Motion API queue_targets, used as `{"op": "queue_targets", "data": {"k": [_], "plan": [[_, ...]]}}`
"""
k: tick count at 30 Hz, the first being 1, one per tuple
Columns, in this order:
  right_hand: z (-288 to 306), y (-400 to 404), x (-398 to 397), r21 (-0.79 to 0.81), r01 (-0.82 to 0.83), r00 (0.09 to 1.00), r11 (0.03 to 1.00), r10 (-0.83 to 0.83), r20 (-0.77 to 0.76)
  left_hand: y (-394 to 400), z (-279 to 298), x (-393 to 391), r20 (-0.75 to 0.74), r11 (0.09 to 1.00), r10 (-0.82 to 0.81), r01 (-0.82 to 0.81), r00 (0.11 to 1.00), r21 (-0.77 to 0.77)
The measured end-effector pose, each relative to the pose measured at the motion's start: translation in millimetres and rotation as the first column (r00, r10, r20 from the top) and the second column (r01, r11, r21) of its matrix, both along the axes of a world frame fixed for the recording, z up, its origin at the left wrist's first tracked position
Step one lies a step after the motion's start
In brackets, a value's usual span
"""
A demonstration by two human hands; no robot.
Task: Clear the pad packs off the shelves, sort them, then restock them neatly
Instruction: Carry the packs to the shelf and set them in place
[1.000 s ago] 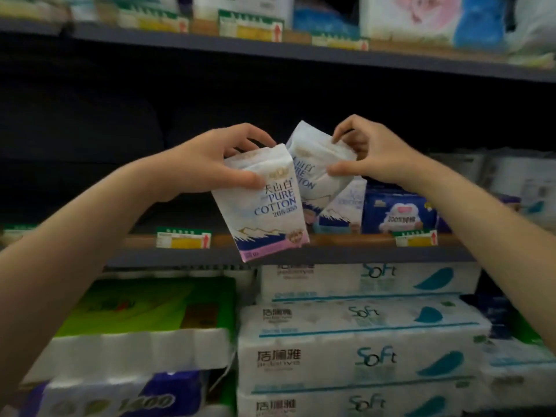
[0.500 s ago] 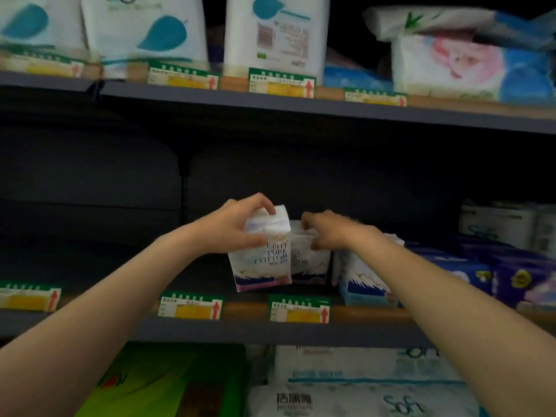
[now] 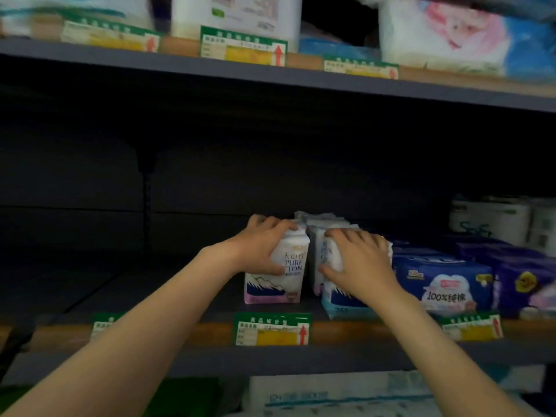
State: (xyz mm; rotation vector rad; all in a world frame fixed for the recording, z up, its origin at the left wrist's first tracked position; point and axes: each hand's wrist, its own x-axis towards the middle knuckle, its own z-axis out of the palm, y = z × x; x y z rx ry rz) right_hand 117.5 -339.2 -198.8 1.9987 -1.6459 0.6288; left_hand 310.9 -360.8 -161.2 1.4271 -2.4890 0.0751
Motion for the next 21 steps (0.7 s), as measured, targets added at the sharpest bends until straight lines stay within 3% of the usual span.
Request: {"op": "queue_targets", "data": {"k": [3,6,9,15,21], "plan": [[2,-3,1,-0.019,0.001,1.000,1.000,0.000,0.010,-4,1,-4,0.139,0.996,0.085,-0.079,0.987,-0.049],[0,-3,2,-0.024,0.008,1.000,1.000,-0.008,0.012,-9,-7,-10,0.212,0.972,0.160,-0.117,0.964,-0.204],[3,-4,5,0.009,0.033,0.999,0.999,-0.033,-0.008,-20,-16,-18,0.182,0.946,0.216,-0.159,0.959,-0.284],[4,-11,6,0.039,0.061,0.997,0.997,-0.059,-0.051,-59,-30,-44,0.039,0.930,0.306,-0.289,0.951,-0.228],[0,-19,8,0.034,0.048,0.998,0.998,-0.047,-0.042,-85,-26,-48,0.027,0.938,0.325,-0.319,0.945,-0.133]]}}
